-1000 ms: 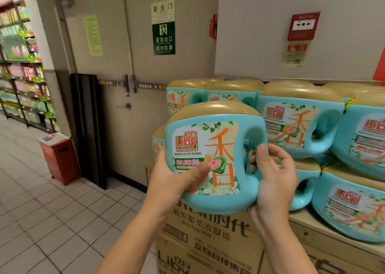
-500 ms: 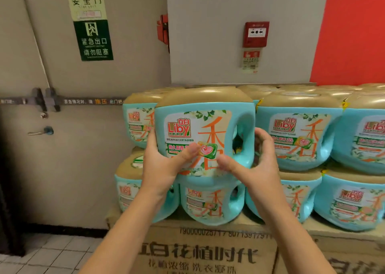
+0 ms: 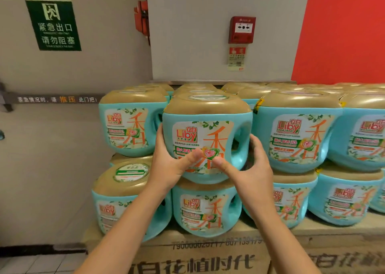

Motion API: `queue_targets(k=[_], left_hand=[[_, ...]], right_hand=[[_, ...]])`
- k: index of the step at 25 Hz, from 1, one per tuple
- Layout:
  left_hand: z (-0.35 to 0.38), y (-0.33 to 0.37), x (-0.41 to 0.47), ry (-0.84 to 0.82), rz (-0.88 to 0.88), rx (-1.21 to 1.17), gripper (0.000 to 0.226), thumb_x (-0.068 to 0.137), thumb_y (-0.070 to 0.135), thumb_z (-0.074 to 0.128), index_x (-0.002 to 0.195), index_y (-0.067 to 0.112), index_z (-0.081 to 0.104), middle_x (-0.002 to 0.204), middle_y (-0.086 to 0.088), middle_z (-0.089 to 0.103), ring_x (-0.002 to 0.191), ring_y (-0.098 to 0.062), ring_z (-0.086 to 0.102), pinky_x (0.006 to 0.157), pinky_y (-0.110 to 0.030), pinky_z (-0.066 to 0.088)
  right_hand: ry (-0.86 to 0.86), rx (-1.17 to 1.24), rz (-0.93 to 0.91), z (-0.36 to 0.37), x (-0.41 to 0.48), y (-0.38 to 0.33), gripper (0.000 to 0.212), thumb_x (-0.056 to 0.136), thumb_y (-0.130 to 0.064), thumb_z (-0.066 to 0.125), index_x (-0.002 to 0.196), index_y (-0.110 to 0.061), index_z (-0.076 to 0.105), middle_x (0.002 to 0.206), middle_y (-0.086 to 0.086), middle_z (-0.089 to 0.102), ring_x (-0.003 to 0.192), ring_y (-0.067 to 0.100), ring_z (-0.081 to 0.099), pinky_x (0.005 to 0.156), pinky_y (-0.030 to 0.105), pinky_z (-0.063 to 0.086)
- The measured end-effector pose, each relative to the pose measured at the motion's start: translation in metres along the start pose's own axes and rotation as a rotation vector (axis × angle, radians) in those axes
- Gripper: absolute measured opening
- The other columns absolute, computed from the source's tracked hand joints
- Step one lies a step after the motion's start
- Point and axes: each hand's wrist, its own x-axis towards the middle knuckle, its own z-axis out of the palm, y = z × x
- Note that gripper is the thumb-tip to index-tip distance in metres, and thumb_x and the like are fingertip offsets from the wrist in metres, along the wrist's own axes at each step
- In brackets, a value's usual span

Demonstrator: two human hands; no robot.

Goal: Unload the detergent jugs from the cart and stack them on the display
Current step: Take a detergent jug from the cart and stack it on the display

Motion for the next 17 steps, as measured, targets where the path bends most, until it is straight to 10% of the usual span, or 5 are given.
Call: queue_targets(k=[8, 17], left_hand=[[0.007, -0.005, 0.004, -0.003, -0.099, 0.016, 0.132, 0.028, 0.081, 0.077, 0.138, 0.037, 0.019, 0.133, 0.011, 0.054, 0.113, 0.003, 0.057, 0.102, -0.037, 0.049], [0.008, -0.001, -0.004, 0.083, -0.14, 0.105, 0.13, 0.032, 0.084, 0.074, 0.145, 0.035, 0.031, 0.141, 0.004, 0.05, 0.129, -0.014, 0.049, 0.106, -0.047, 0.044]], right_hand=[[0.029, -0.149, 0.112, 0.0, -0.04, 0.051, 0.077, 0.064, -0.055, 0.075, 0.129, -0.028, 0.042, 0.126, -0.01, 0.047, 0.121, 0.007, 0.044, 0.096, 0.02, 0.035], [0.023, -0.344, 0.066, 0.002, -0.046, 0.07, 0.079, 0.07, -0.044, 0.081, 0.137, -0.022, 0.046, 0.136, -0.007, 0.052, 0.129, 0.013, 0.044, 0.102, 0.027, 0.038]])
